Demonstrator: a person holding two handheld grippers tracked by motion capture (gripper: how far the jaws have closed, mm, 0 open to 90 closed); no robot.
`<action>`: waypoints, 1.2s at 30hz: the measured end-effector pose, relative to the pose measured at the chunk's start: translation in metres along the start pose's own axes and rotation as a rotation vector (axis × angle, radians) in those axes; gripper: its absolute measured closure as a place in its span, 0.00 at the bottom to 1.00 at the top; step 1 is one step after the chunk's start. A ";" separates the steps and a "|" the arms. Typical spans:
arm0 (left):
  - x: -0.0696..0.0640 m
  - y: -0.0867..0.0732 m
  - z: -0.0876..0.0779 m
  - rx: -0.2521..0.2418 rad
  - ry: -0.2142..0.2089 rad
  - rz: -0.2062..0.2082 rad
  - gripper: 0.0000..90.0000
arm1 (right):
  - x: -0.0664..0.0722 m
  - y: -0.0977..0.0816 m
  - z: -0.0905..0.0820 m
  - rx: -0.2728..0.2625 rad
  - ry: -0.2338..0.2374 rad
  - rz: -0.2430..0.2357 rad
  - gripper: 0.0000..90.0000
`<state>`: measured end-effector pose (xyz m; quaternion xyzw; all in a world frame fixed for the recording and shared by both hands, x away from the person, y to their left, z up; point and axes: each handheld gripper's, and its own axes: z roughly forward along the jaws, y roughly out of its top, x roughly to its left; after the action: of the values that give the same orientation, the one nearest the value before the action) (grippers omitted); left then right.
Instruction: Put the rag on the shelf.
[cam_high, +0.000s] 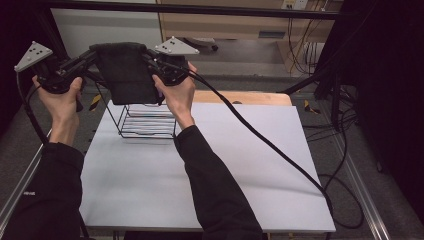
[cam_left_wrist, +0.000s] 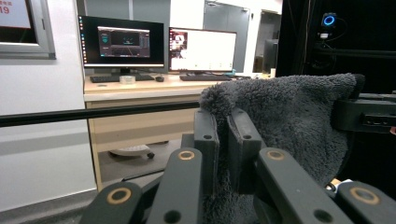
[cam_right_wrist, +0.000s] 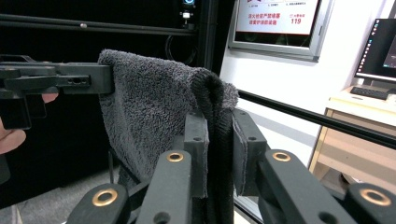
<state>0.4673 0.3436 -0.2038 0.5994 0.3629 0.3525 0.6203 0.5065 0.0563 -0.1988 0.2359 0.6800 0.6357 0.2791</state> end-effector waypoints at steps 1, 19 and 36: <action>0.000 -0.001 -0.001 -0.004 -0.002 0.000 0.92 | 0.001 0.000 -0.001 0.000 0.003 0.002 0.88; -0.004 -0.016 -0.016 -0.015 -0.006 0.013 0.92 | 0.016 -0.010 -0.010 0.003 0.004 -0.063 0.88; -0.007 -0.040 -0.027 -0.001 0.003 0.045 0.92 | 0.027 -0.024 -0.013 0.031 0.010 -0.106 0.88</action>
<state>0.4400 0.3491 -0.2436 0.6067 0.3499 0.3675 0.6119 0.4788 0.0633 -0.2241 0.2006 0.7027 0.6107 0.3050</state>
